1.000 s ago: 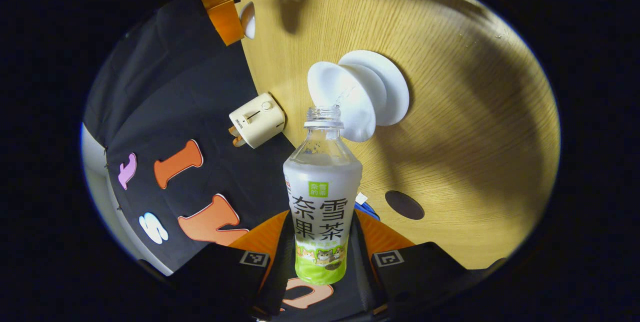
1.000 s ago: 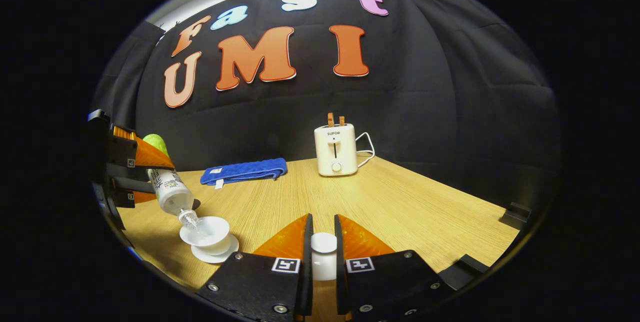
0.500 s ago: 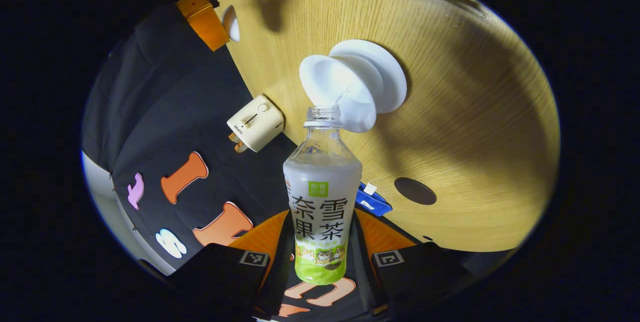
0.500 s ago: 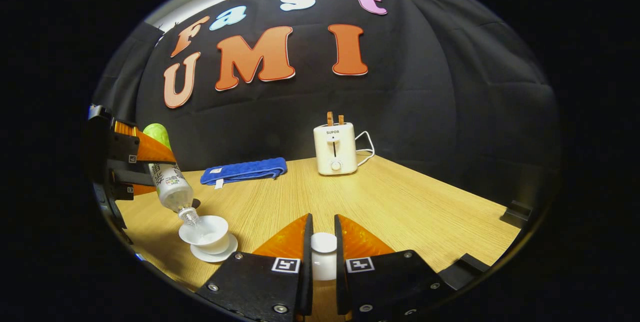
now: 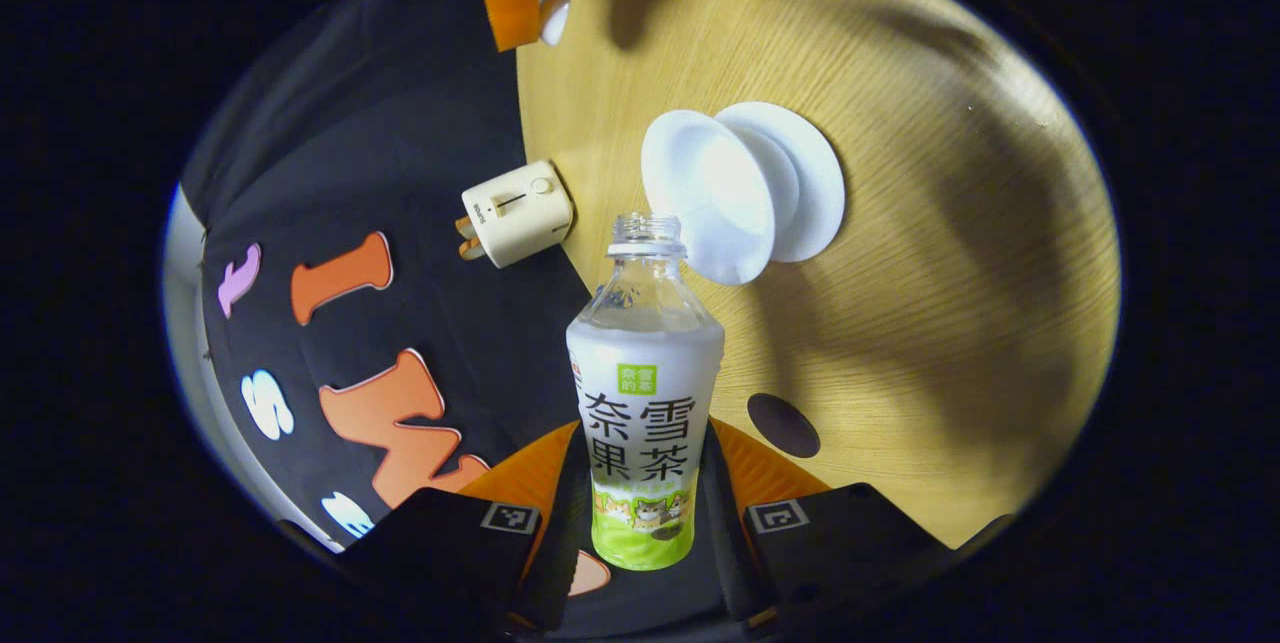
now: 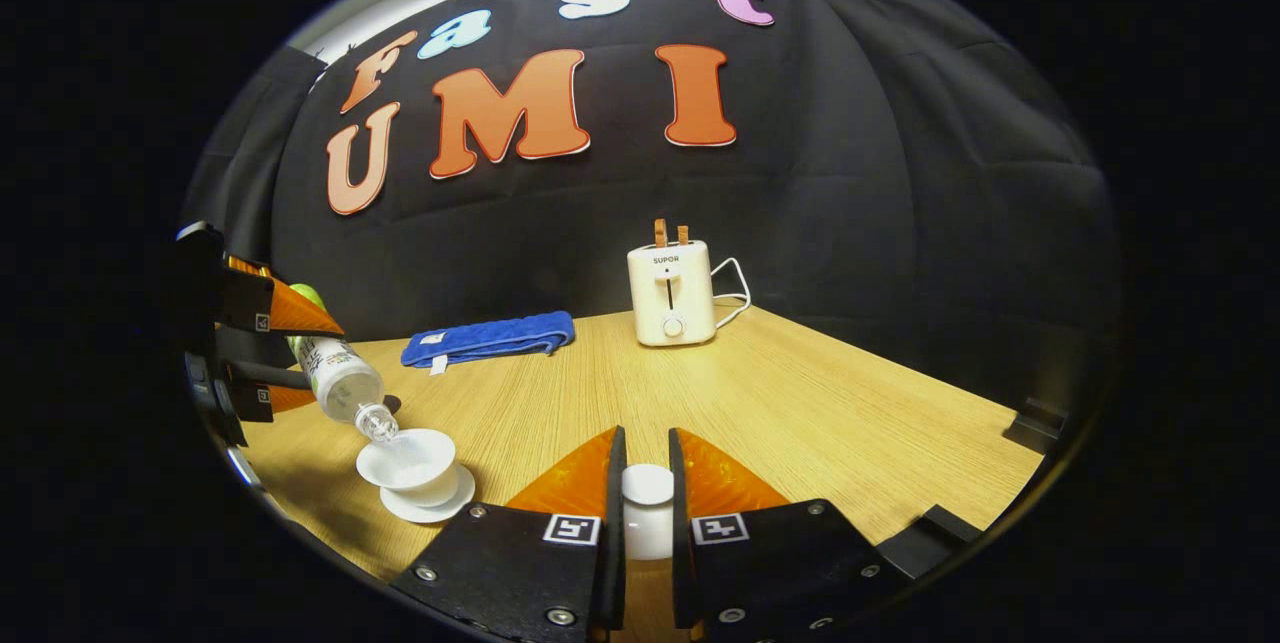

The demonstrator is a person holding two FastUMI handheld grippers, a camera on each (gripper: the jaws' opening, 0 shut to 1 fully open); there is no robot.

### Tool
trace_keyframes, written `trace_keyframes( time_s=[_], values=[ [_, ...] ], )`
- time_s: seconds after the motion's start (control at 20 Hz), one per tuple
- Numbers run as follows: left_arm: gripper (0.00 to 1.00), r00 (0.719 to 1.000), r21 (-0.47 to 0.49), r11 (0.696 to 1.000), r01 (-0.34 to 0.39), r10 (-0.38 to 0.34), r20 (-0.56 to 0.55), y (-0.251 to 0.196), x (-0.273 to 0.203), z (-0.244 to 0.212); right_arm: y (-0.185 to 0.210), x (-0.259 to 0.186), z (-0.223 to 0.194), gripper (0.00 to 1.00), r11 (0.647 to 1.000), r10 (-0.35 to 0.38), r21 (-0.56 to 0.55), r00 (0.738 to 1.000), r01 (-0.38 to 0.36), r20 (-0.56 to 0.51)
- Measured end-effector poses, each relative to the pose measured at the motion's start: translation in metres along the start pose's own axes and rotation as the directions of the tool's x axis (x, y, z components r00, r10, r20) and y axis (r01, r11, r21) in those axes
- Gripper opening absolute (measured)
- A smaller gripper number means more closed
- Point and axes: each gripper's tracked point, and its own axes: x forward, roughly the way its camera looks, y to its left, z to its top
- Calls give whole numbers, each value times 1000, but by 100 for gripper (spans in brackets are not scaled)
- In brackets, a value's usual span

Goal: Open the teacup lid with one hand, grasp the water bottle and pour water into the teacup with the other hand; after pouring, place the water bottle on the coaster and then close the teacup lid.

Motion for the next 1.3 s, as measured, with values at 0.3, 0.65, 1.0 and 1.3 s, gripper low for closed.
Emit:
trace_keyframes(
  time_s=[0.3, 0.65, 1.0, 1.3],
  values=[
    [64, 998, -260, 964, 61, -53, 40, -17, -2, 0, 4, -2, -2, 19, 1000, 2, -1, 1000, -2, -9],
    [58, 999, -653, 757, 35, -7, 46, -26, -14, -14, 12, -6, 1, 19, 1000, 6, -16, 1000, -7, -11],
    [61, 998, -919, 393, -35, 64, -10, -14, 2, -59, 23, -2, -1, 19, 1000, 9, -26, 1000, -9, -25],
    [58, 996, -989, 146, -26, 93, -12, -14, 10, -78, 32, 0, -1, 19, 998, 8, -56, 1000, -10, -25]
  ],
)
